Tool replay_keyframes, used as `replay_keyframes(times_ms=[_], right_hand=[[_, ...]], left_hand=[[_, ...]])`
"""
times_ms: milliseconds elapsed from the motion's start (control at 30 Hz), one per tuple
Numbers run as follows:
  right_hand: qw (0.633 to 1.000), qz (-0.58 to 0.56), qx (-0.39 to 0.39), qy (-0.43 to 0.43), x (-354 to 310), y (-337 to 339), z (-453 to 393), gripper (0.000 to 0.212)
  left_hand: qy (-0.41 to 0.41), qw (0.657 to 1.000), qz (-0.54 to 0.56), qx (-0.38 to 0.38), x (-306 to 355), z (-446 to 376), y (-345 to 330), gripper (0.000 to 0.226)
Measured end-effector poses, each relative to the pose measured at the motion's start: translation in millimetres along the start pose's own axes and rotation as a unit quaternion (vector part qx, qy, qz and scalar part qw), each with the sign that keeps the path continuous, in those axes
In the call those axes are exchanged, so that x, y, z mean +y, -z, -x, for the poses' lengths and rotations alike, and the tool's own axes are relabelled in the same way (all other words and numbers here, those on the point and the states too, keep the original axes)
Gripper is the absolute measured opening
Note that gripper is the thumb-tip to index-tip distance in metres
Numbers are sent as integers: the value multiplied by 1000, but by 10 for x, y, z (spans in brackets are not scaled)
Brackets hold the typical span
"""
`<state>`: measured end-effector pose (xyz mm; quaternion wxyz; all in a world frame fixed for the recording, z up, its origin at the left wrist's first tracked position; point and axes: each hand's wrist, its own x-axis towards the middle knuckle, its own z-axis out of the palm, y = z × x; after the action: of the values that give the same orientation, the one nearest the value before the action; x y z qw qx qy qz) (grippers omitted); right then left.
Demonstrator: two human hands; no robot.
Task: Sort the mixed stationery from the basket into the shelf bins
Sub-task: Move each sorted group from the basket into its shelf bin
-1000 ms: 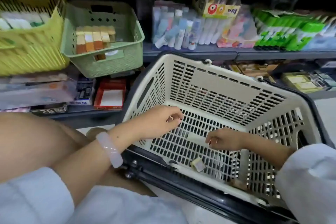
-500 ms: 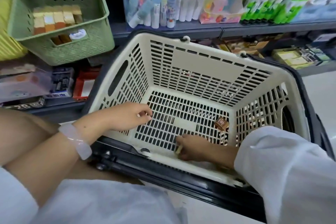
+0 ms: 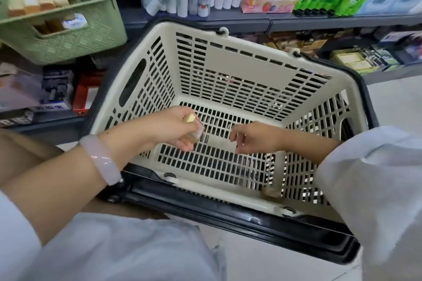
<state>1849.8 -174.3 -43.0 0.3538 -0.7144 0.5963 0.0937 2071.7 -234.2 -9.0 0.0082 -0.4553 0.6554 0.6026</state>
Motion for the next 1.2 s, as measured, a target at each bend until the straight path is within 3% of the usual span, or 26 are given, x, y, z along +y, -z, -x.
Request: replay_keyframes(times_ms=[67, 167, 433, 500, 567, 600, 700, 867, 900, 933, 1000, 1033, 1100, 1200], right_hand=[[972, 171, -152, -60, 225, -208, 94, 32], [936, 199, -271, -104, 337, -558, 173, 32], [957, 158, -223, -101, 80, -551, 150, 30], [975, 91, -191, -66, -39, -383, 61, 28], [990, -87, -107, -30, -184, -197, -59, 17], [975, -211, -62, -15, -266, -106, -100, 13], [869, -492, 16, 48, -438, 42, -185, 13], [811, -578, 36, 87, -383, 44, -173, 16], [819, -568, 40, 68, -301, 45, -160, 20], [854, -516, 60, 31, -189, 40, -151, 23], [960, -245, 107, -81, 128, -14, -155, 27], [981, -88, 97, -145, 309, -64, -160, 31], [965, 74, 37, -250, 595, -221, -147, 38], [949, 122, 13, -290, 727, -462, -123, 30]], left_hand=[[5, 1000, -14, 10, -36, 8, 11, 9], [12, 999, -26, 17, -78, 2, 5, 14], [27, 1000, 6, 10, -114, -17, 14, 9], [23, 1000, 1, 6, -114, -24, 22, 12], [18, 1000, -24, 2, -115, -27, 22, 16], [16, 999, -38, -3, -116, -26, 18, 16], [10, 997, -79, -12, -110, -24, 21, 19], [9, 999, -29, -12, -94, -23, 95, 19], [5, 999, -34, -5, -98, -26, 90, 19], [1, 999, -40, 9, -107, -34, 82, 18], [-8, 998, -47, 50, -127, -52, 77, 17], [-11, 997, -44, 68, -137, -60, 83, 16], [-13, 995, -31, 90, -151, -67, 94, 14], [-10, 994, -34, 100, -155, -65, 90, 13]])
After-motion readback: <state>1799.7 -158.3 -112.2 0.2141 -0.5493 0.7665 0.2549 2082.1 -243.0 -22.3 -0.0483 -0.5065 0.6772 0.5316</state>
